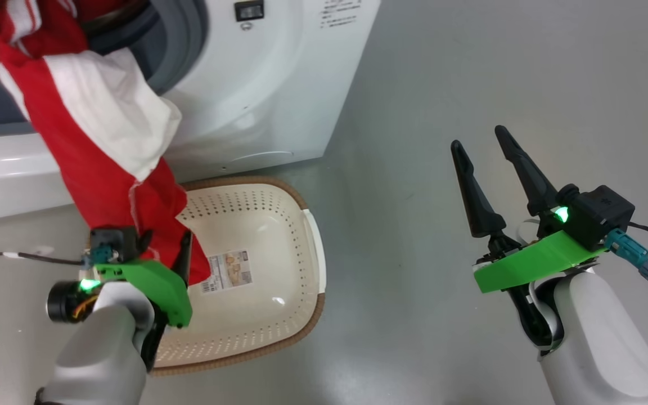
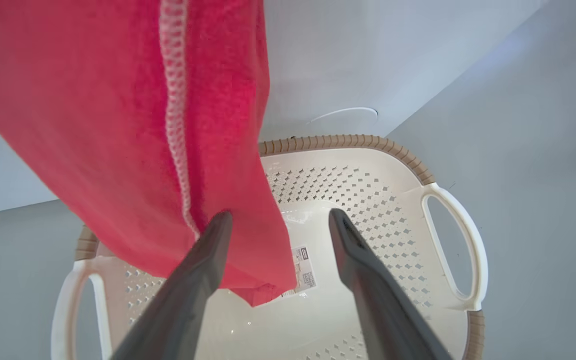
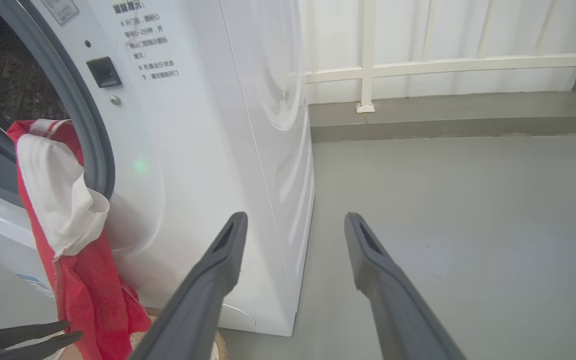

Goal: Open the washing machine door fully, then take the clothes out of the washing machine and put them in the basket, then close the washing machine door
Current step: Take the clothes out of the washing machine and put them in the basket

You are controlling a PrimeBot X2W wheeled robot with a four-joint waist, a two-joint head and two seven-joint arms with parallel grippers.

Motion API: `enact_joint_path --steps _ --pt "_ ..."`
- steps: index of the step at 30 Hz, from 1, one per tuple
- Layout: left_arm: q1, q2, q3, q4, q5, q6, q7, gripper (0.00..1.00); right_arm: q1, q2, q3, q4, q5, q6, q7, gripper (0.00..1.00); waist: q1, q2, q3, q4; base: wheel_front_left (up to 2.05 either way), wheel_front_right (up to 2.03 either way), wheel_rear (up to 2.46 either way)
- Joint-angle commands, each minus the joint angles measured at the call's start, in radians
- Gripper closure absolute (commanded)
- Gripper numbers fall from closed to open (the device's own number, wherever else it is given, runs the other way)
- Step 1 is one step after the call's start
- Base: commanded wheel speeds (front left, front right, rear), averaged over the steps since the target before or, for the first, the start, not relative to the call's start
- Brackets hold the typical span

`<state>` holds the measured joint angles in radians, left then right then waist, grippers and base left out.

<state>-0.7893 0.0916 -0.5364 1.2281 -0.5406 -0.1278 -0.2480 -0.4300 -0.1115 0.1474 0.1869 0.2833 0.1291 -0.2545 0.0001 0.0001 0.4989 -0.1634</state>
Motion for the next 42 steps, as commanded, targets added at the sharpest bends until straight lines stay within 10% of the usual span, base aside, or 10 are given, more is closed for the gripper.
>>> enact_joint_path --steps 1,14,27,42 --pt "0.001 0.031 0.028 -0.025 -0.007 -0.003 -0.013 0.00 0.019 -0.004 0.014 -0.021 -0.011 0.002 -0.007 0.00 -0.0001 -0.0001 -0.011 0.015 0.00 0.00 0.00" --pt "0.097 0.086 0.288 -0.420 0.070 0.039 -0.014 0.00 0.033 -0.025 0.001 -0.026 -0.014 0.002 -0.007 0.00 -0.0001 -0.0001 -0.034 0.059 0.00 0.00 0.00" --pt "0.335 0.020 0.546 -0.829 0.251 0.036 -0.014 0.00 0.051 -0.035 -0.015 -0.033 -0.014 0.002 -0.007 0.00 -0.0001 -0.0001 -0.053 0.079 0.00 0.00 0.00" --pt "0.515 -0.036 0.636 -1.128 0.314 0.021 -0.014 0.00 0.054 -0.040 -0.012 -0.031 -0.013 0.002 -0.007 0.00 -0.0001 -0.0001 -0.058 0.082 0.00 0.00 0.00"
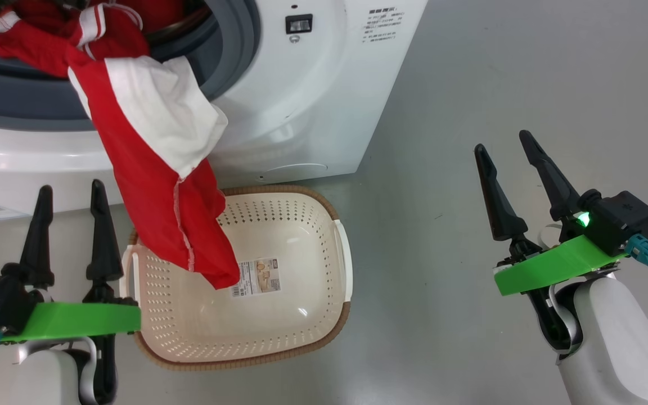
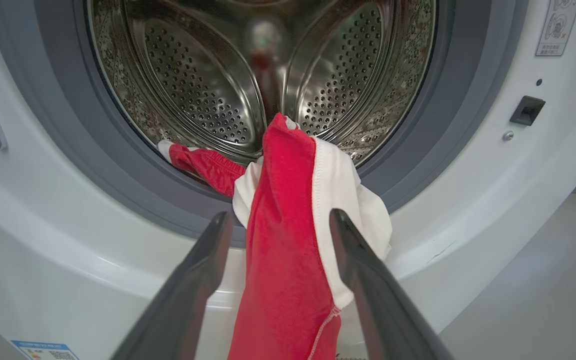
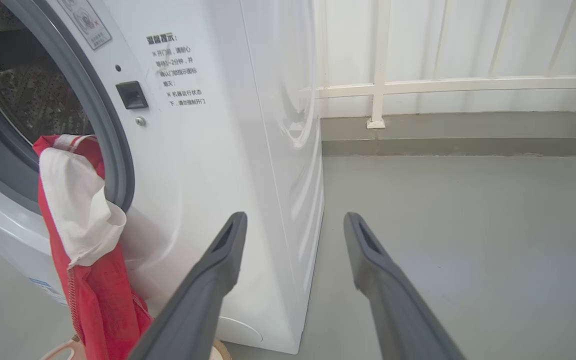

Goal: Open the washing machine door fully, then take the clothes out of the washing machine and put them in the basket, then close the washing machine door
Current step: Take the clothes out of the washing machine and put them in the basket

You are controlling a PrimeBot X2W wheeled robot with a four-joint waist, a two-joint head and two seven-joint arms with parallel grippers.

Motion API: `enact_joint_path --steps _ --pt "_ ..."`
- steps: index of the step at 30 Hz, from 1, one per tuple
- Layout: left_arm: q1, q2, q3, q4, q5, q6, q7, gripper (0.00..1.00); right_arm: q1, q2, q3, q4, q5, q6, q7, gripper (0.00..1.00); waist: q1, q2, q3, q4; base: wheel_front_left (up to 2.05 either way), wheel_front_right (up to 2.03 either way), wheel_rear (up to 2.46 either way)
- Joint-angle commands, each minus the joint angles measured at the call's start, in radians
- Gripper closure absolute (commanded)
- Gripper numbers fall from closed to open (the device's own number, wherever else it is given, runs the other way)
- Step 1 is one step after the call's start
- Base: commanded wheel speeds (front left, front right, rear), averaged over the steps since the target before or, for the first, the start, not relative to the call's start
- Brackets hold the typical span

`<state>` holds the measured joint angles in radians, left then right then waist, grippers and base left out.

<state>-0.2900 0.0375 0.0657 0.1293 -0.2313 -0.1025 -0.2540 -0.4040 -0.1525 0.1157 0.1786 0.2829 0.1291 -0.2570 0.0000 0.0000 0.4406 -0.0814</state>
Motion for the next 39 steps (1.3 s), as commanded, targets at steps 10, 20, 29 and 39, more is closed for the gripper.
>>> enact_joint_path --steps 10,20,29,39 --pt "0.036 0.014 0.042 -0.069 0.021 -0.002 -0.008 0.00 0.026 0.003 0.024 -0.022 -0.012 0.002 -0.005 0.00 0.0000 0.0000 0.001 -0.002 0.00 0.00 0.00" --pt "0.008 0.013 -0.010 -0.019 0.031 -0.013 -0.008 0.00 0.030 0.001 0.023 -0.021 -0.012 0.002 -0.005 0.00 0.0000 0.0000 -0.004 0.006 0.00 0.00 0.00" --pt "-0.174 0.036 -0.084 0.116 -0.017 -0.024 0.046 0.00 0.026 0.000 0.030 -0.022 -0.014 0.002 -0.005 0.00 0.0000 0.0000 0.003 0.010 0.00 0.00 0.00" --pt "-0.379 0.065 -0.119 0.293 -0.070 -0.027 0.140 0.00 0.019 0.004 0.038 -0.028 -0.012 0.002 -0.005 0.00 0.0000 0.0000 0.019 -0.005 0.00 0.00 0.00"
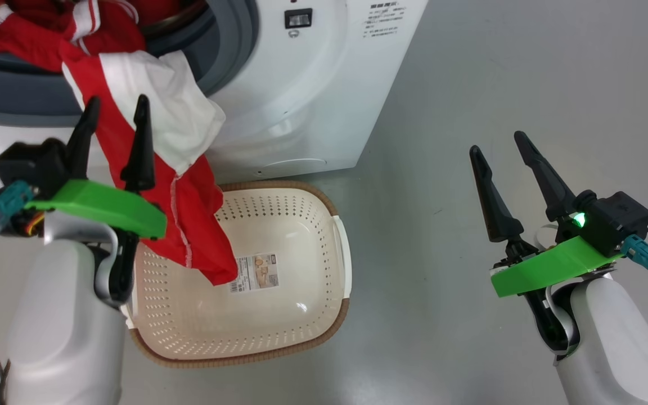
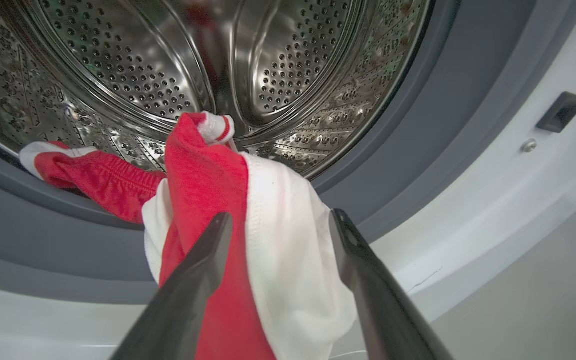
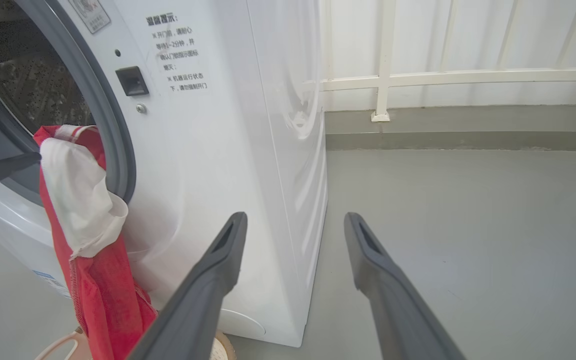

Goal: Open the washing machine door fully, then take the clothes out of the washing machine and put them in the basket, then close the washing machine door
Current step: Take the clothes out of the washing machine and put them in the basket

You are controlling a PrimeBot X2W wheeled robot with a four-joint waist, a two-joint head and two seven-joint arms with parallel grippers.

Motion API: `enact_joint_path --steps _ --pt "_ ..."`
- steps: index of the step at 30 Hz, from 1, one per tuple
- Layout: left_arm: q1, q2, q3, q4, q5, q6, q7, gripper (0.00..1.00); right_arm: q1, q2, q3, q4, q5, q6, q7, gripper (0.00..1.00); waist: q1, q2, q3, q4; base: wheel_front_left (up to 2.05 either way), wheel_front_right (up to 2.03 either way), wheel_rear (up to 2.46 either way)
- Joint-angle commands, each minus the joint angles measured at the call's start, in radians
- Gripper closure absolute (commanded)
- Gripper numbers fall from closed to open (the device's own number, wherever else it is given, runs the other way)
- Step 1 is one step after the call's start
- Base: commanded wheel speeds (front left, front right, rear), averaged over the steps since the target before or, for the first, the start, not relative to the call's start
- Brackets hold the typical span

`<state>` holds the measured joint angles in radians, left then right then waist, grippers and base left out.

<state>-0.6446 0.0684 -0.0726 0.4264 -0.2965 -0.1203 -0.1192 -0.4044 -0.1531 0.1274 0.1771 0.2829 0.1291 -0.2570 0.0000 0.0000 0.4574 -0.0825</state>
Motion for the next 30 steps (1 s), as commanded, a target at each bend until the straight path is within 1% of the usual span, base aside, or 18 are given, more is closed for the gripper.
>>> enact_joint_path --steps 1,2,11,22,24,25,26,30 --pt "-0.041 0.035 0.015 0.019 -0.011 -0.009 0.007 0.00 0.019 0.006 0.027 -0.026 -0.012 0.002 -0.005 0.00 0.0000 0.0000 0.004 -0.006 0.00 0.00 0.00" --pt "-0.041 0.035 0.015 0.019 -0.011 -0.009 0.007 0.00 0.019 0.006 0.027 -0.026 -0.012 0.002 -0.005 0.00 0.0000 0.0000 0.004 -0.006 0.00 0.00 0.00" --pt "-0.182 0.074 -0.011 0.242 0.011 -0.003 -0.016 0.00 0.013 0.009 0.034 -0.039 -0.008 0.002 -0.005 0.00 0.0000 0.0000 0.020 -0.020 0.00 0.00 0.00" --pt "-0.352 0.083 -0.046 0.487 0.006 -0.006 -0.037 0.00 -0.004 0.011 0.040 -0.037 -0.009 0.002 -0.005 0.00 0.0000 0.0000 0.036 -0.026 0.00 0.00 0.00" --pt "-0.374 0.084 -0.056 0.525 0.007 -0.007 -0.044 0.69 -0.008 0.013 0.041 -0.037 -0.009 0.002 -0.005 0.00 0.0000 0.0000 0.037 -0.029 0.00 0.00 0.00" --pt "-0.383 0.085 -0.060 0.542 0.007 -0.007 -0.049 0.94 -0.009 0.014 0.042 -0.037 -0.009 0.002 -0.005 0.00 0.0000 0.0000 0.037 -0.031 0.00 0.00 0.00" --pt "-0.391 0.085 -0.063 0.559 0.006 -0.008 -0.054 1.00 -0.010 0.014 0.042 -0.037 -0.009 0.002 -0.005 0.00 0.0000 0.0000 0.036 -0.033 0.00 0.00 0.00" --pt "-0.417 0.084 -0.077 0.612 -0.001 -0.009 -0.077 1.00 -0.009 0.013 0.039 -0.039 -0.007 0.002 -0.005 0.00 0.0000 0.0000 0.035 -0.036 0.00 0.00 0.00"
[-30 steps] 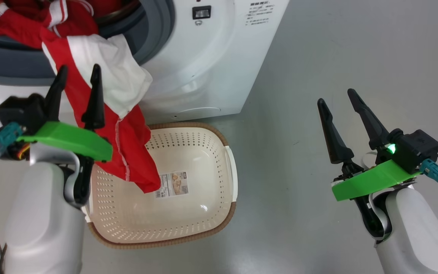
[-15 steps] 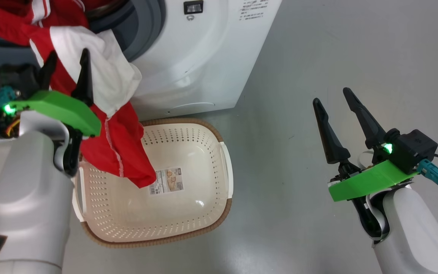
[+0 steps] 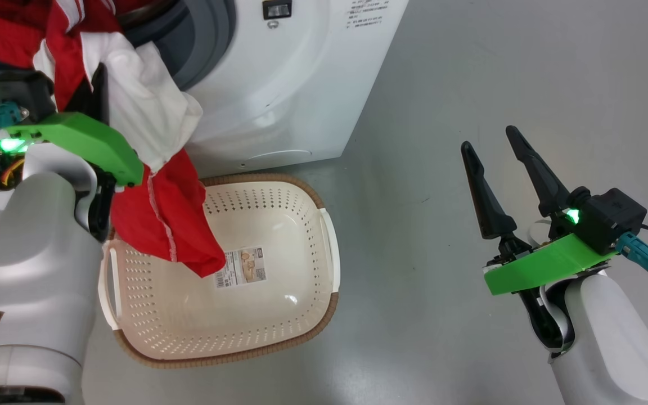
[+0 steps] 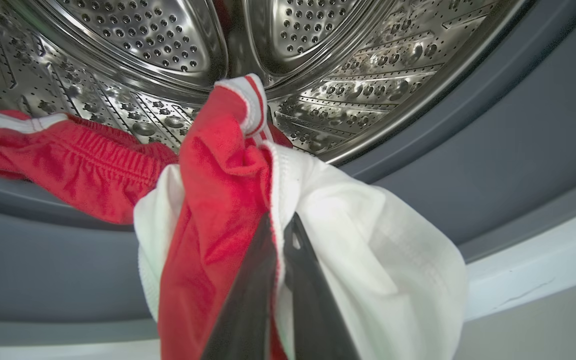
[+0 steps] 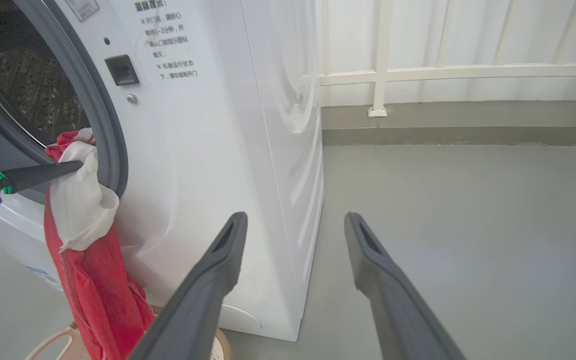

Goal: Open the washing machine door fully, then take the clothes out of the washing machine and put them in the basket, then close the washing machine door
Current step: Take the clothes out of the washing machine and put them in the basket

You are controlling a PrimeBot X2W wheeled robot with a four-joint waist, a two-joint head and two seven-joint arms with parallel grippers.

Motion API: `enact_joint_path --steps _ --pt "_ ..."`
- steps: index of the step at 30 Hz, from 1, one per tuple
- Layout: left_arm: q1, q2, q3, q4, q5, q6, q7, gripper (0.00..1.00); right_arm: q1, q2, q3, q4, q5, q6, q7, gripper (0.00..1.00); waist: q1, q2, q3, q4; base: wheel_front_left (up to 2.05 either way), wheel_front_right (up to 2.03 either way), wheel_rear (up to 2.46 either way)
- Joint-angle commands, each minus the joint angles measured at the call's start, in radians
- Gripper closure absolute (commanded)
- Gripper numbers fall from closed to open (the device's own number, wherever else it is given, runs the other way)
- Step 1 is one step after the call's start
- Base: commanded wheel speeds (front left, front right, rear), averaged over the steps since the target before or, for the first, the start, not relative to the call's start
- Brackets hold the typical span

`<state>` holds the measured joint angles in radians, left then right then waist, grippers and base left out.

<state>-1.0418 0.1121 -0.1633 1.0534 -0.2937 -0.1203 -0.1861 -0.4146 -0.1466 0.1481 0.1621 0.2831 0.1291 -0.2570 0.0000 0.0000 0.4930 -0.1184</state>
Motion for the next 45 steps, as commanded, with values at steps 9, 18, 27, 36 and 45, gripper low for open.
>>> enact_joint_path --steps 9,18,27,36,45 --pt "-0.007 0.028 -0.022 -0.014 -0.072 -0.010 -0.063 1.00 0.009 0.007 0.007 -0.027 -0.011 0.002 -0.005 0.00 0.0000 0.0000 -0.007 0.015 0.00 0.00 0.00" --pt "0.129 0.056 -0.080 -0.193 -0.216 -0.010 -0.075 1.00 0.020 0.004 0.001 -0.023 -0.015 0.002 -0.005 0.00 0.0000 0.0000 -0.027 0.041 0.00 0.00 0.00" --pt "0.331 0.090 -0.080 -0.464 -0.275 -0.010 -0.075 1.00 0.031 -0.007 0.001 -0.022 -0.011 0.002 -0.005 0.00 0.0000 0.0000 -0.045 0.062 0.00 0.00 0.00" --pt "0.575 0.107 -0.094 -0.731 -0.318 0.020 0.006 1.00 0.037 -0.014 0.004 -0.028 -0.007 0.002 -0.005 0.00 0.0000 0.0000 -0.048 0.066 0.00 0.00 0.00" --pt "0.736 0.094 -0.139 -0.852 -0.352 0.045 0.088 1.00 0.034 -0.012 0.008 -0.033 -0.010 0.002 -0.005 0.00 0.0000 0.0000 -0.034 0.066 0.00 0.00 0.00"
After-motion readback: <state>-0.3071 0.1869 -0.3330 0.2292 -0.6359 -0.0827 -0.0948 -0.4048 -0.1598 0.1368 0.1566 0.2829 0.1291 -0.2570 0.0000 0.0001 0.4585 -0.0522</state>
